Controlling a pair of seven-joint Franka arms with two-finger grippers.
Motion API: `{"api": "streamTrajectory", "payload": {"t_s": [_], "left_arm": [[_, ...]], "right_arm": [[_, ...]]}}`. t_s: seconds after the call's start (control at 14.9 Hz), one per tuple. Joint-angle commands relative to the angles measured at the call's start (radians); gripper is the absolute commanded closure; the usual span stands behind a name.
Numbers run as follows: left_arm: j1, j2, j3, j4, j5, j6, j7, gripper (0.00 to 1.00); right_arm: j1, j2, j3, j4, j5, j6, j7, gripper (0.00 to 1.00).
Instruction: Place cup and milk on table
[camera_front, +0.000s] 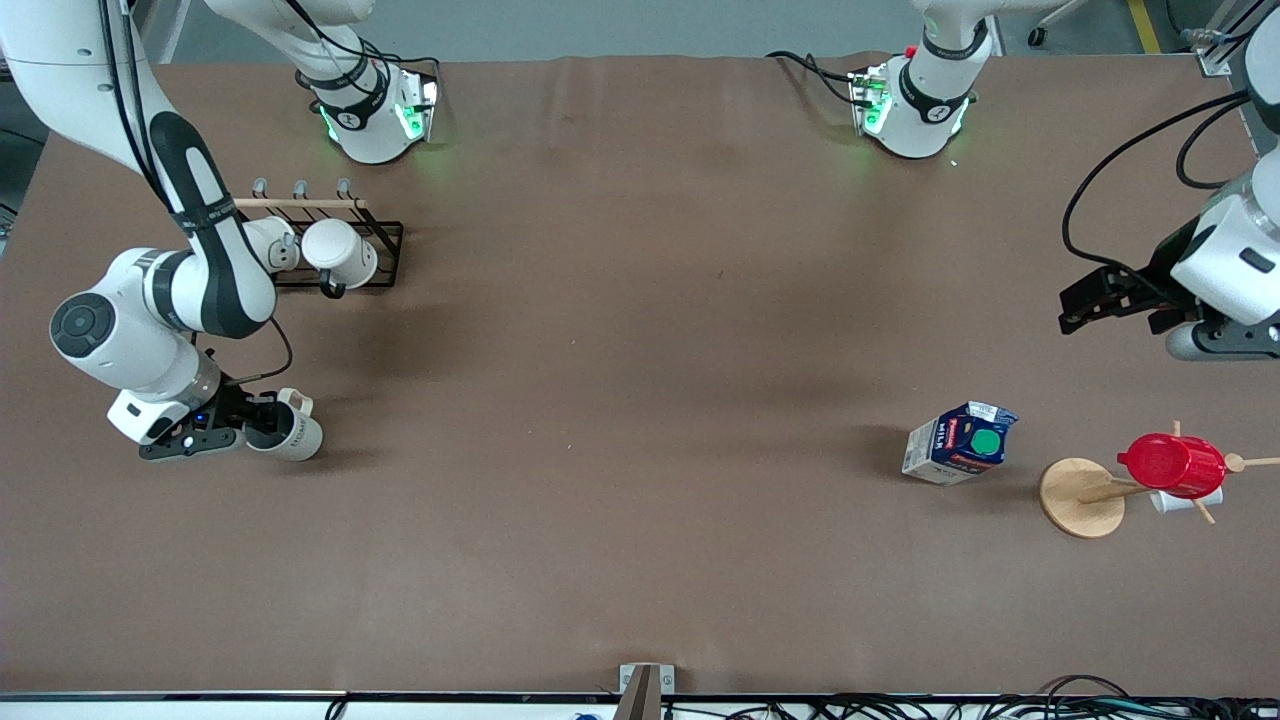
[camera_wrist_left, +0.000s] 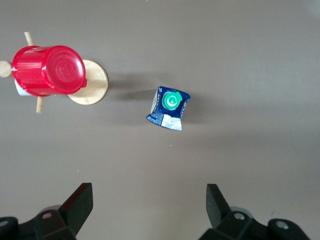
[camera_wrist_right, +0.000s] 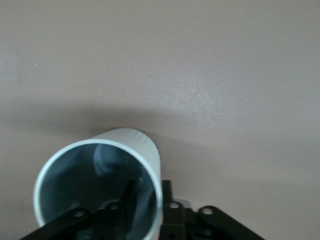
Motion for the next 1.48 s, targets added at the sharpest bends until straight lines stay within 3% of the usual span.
{"api": "streamTrajectory", "payload": {"t_s": [0.0, 0.13, 0.34, 0.47, 0.81, 0.87, 1.41], "left_arm": [[0.003, 0.057, -0.001, 0.003, -0.003, 0.052, 0.016, 0.00], [0.003, 0.097, -0.001, 0.002, -0.003, 0.080, 0.016, 0.00], [-0.005, 0.174, -0.003, 0.002, -0.002, 0.138, 0.017, 0.00], [-0.016, 0.228, -0.009, 0.002, 0.000, 0.191, 0.014, 0.00], [-0.040, 0.340, -0.015, 0.005, 0.098, 0.276, 0.019, 0.00], [-0.058, 0.357, -0.015, 0.005, 0.112, 0.288, 0.019, 0.00], [-0.043, 0.380, -0.021, -0.032, 0.124, 0.291, 0.124, 0.00]], "right_arm": [[-0.002, -0.012, 0.010, -0.013, 0.000, -0.008, 0.000, 1.00], [0.004, -0.024, 0.017, 0.010, 0.000, -0.063, 0.025, 1.00], [0.099, -0.077, 0.020, 0.143, 0.000, -0.375, 0.210, 1.00], [0.130, -0.084, 0.078, 0.219, 0.000, -0.489, 0.388, 1.00], [0.147, -0.073, 0.311, 0.272, -0.019, -0.462, 0.851, 1.00], [0.158, -0.059, 0.331, 0.291, -0.029, -0.447, 0.916, 1.00], [0.378, 0.145, 0.338, 0.414, -0.179, -0.367, 1.226, 1.00]]}}
